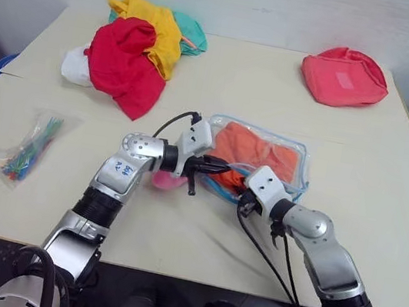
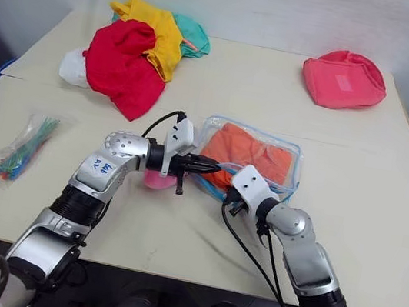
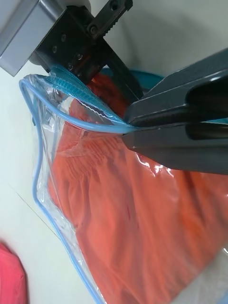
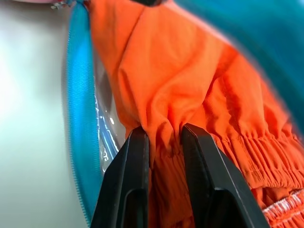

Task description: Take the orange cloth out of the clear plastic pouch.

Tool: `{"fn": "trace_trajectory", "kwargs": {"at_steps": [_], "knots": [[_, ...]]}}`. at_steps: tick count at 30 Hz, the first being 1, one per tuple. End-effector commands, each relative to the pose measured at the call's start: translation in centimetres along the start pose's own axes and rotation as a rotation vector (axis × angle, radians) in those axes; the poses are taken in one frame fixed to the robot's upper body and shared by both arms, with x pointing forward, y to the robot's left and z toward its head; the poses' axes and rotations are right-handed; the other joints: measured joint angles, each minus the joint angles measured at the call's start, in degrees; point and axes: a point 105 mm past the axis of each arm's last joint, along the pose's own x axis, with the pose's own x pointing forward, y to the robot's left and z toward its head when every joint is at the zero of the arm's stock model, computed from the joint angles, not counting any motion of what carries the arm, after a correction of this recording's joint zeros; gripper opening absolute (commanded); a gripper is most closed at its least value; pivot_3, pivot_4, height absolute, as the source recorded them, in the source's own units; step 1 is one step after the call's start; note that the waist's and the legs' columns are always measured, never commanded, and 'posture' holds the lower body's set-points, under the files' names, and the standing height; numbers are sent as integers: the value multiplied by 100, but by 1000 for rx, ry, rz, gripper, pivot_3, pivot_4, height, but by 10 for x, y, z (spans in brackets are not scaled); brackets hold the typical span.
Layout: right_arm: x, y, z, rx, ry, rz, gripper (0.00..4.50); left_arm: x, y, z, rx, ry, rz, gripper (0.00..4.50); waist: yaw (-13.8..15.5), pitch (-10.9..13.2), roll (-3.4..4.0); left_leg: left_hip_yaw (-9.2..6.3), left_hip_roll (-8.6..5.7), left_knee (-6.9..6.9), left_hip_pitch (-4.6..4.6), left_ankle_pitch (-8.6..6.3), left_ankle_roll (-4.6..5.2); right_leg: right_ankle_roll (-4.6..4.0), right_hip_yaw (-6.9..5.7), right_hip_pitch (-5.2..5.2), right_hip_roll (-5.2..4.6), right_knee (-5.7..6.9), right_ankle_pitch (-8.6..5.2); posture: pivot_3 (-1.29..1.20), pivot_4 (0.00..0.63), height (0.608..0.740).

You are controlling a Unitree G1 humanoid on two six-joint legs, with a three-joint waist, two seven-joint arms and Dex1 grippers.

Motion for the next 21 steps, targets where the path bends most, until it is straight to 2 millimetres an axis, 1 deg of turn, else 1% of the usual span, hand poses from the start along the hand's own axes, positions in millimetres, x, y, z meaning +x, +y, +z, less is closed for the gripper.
{"fn": "trace_trajectory", "kwargs": {"at_steps": [1, 2, 3, 4, 7, 14, 18, 21], "knots": [[-1, -1, 12, 3, -52, -5, 1044, -1, -2, 15, 39, -52, -5, 0, 1, 0, 0, 0, 0, 0, 0, 0, 0, 0, -1, 0, 0, 0, 0, 0, 150, 740], [0, 3, 11, 44, -41, 21, 1215, -1, -2, 15, 39, -52, -4, 0, 0, 0, 0, 0, 0, 0, 0, 0, 0, 0, 0, 0, 0, 0, 0, 0, 150, 740], [0, 4, 10, 37, -37, 28, 1426, -1, -2, 15, 39, -53, -4, 0, -1, 0, 0, 0, 0, 0, 0, 0, 0, 0, 0, 0, 0, -1, 0, 0, 150, 740], [2, 2, 10, -1, -43, 14, 1606, -1, -2, 16, 39, -54, -4, 0, 1, 0, 0, 0, 1, 0, 0, 0, 0, 0, -1, 0, 0, 0, 0, 0, 150, 740], [5, 0, 10, -77, -37, 3, 2463, -1, -3, 16, 40, -55, -4, 0, -2, 0, 0, 1, 0, 0, 0, 0, 0, 0, 0, 0, 0, -1, 0, 0, 150, 740], [13, -8, 3, -95, 3, -31, 2463, -1, -3, 16, 38, -56, -3, 0, 0, 0, 0, 1, 0, 1, 0, 0, 0, 0, -1, 1, -1, 0, 0, 0, 150, 740], [17, -1, -6, -78, 49, 26, 2463, -1, -2, 17, 37, -60, -1, 0, 0, 0, 0, 1, 0, 2, 0, 0, 0, 0, -1, 1, -1, 0, 0, 0, 150, 740], [21, -4, -10, -58, 72, 13, 1841, 0, -2, 17, 37, -62, 0, 0, -1, 0, 0, 0, 0, 2, 4, 0, 0, 0, -1, 3, 0, 0, 0, 0, 150, 740]]}}
